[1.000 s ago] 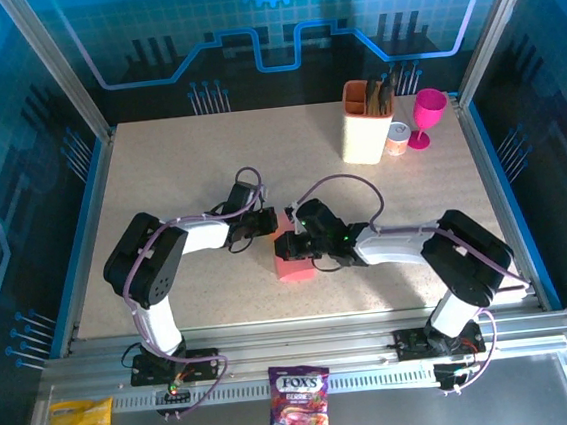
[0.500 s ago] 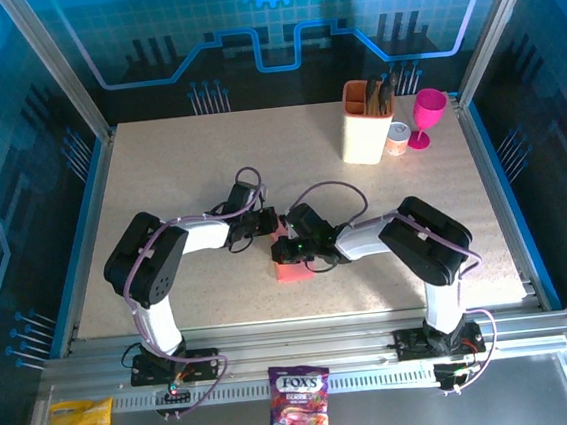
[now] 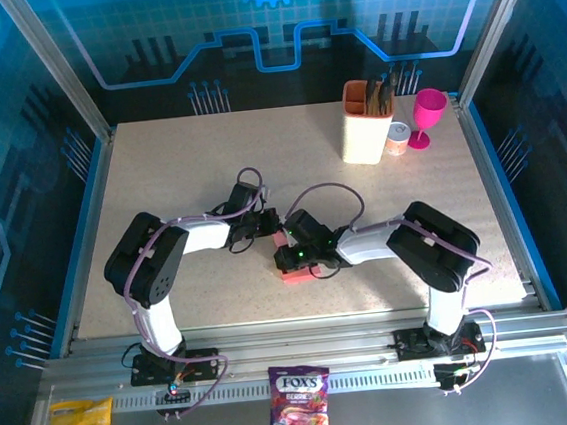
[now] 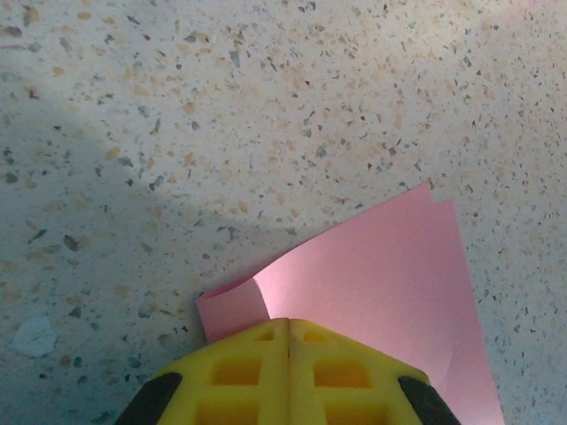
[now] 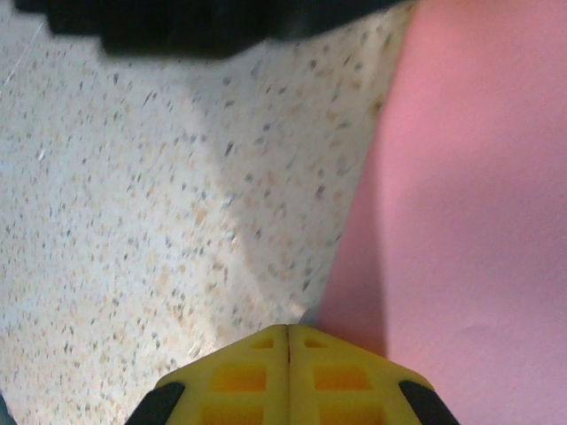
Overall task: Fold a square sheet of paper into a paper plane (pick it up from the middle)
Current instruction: First fold in half a square sheet of paper at the center of the table.
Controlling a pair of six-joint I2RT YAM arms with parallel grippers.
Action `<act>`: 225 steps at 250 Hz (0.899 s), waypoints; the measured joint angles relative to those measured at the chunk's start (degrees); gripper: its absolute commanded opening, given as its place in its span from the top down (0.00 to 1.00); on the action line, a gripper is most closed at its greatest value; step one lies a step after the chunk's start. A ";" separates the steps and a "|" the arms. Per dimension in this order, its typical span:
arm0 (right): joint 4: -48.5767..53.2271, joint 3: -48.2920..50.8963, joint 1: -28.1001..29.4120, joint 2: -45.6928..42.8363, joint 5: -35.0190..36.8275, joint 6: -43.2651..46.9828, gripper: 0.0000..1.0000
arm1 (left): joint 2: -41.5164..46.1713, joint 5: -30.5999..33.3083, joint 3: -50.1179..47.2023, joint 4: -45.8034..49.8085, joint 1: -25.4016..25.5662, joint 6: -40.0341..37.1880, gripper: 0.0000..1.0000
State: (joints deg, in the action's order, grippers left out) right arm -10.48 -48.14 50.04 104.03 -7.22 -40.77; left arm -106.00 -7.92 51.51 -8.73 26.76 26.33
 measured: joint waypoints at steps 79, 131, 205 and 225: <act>-10.73 8.59 4.72 -2.89 2.40 -4.37 1.00 | -0.07 -1.03 0.11 0.35 0.09 -0.90 1.00; -20.26 18.91 6.10 -7.96 0.70 -10.75 1.00 | -0.13 -1.97 0.52 1.14 0.52 -1.18 1.00; 2.49 21.77 3.78 -32.04 0.33 -11.10 1.00 | -0.48 -0.92 0.96 0.92 0.85 -2.54 1.00; 8.46 19.47 -0.13 -39.26 1.88 -10.19 1.00 | -0.46 0.00 0.96 0.83 1.73 -2.91 1.00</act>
State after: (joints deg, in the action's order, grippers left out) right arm -2.02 -28.67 49.91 64.77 -5.34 -50.96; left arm -106.45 -7.92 52.47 -7.90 28.49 23.42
